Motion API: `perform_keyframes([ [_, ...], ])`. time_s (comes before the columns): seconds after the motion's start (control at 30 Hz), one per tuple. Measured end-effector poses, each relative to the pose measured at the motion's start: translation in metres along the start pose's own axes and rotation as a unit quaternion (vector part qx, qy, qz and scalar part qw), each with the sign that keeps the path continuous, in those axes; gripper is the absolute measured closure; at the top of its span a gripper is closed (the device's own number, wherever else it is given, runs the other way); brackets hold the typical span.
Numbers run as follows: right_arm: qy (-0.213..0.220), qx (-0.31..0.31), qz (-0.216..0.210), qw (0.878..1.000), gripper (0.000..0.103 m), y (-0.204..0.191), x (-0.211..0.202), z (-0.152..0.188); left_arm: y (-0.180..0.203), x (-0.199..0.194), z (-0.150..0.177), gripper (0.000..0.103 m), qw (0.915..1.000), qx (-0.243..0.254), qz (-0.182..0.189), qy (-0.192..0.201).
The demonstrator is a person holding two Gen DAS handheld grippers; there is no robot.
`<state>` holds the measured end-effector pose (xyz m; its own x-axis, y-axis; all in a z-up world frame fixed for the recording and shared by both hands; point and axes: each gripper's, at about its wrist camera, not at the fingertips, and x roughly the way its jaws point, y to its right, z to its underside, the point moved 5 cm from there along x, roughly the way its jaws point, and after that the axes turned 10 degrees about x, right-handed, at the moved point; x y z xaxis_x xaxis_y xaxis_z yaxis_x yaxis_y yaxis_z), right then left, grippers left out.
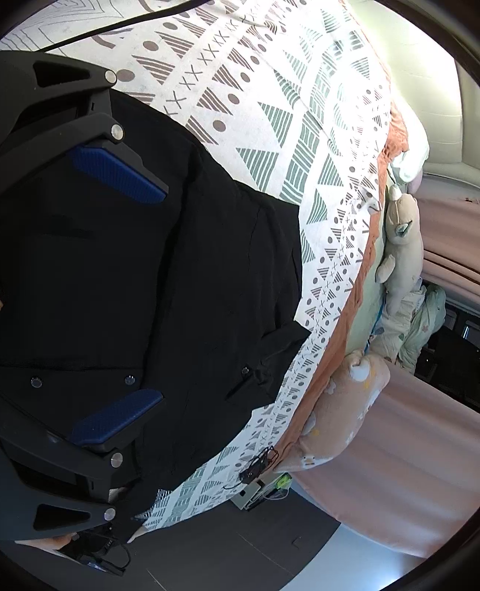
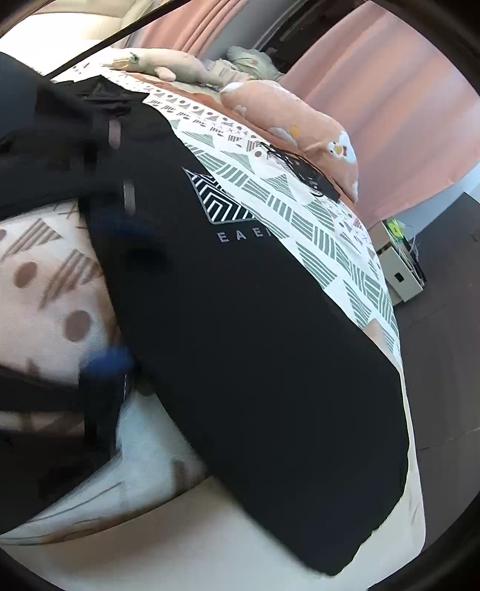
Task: Fold large clothes
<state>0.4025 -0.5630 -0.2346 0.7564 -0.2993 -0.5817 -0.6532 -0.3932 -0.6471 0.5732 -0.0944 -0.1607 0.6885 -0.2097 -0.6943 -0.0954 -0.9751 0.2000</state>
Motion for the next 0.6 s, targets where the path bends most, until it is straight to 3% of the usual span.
perform_keyframes([
  [0.1,-0.001,0.0,-0.026,1.0,0.1,-0.005,-0.002,0.001,0.001,-0.001,-0.001,0.0,1.0,0.005,-0.005,0.003],
  [0.37,0.045,-0.067,-0.104,0.991,0.101,-0.067,-0.055,0.01,-0.005,-0.011,-0.003,0.0,0.9999,-0.003,-0.006,0.016],
  [0.6,0.046,-0.108,-0.183,0.976,0.101,-0.127,-0.099,0.041,-0.008,-0.019,-0.008,0.0,0.9997,-0.004,0.003,0.024],
])
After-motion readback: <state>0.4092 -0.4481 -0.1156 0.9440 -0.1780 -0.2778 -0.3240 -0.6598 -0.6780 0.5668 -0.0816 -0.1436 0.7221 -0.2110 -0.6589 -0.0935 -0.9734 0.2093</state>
